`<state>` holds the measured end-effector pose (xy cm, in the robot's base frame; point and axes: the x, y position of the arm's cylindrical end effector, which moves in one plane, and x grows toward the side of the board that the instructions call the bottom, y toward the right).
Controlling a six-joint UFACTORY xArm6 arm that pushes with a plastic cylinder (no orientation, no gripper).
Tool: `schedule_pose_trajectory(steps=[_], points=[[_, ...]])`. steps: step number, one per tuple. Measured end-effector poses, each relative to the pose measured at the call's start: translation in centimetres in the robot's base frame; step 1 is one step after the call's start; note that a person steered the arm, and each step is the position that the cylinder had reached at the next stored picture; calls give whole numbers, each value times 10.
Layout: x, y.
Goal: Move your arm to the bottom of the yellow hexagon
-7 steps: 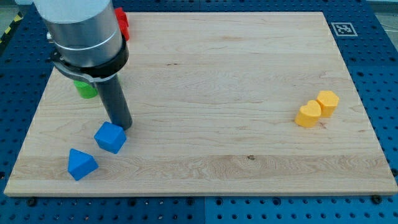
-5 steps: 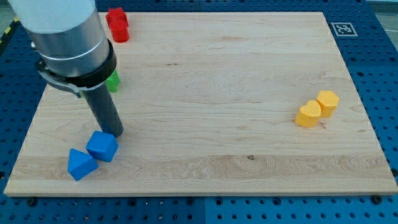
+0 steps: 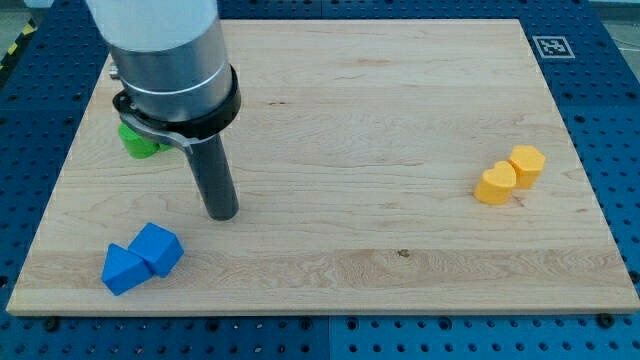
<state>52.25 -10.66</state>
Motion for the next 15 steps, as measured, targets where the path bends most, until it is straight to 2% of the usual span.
schedule_pose_trajectory(steps=[4,6,8,10,15], points=[[0,15],[0,60],[5,76],[30,157],[30,190]])
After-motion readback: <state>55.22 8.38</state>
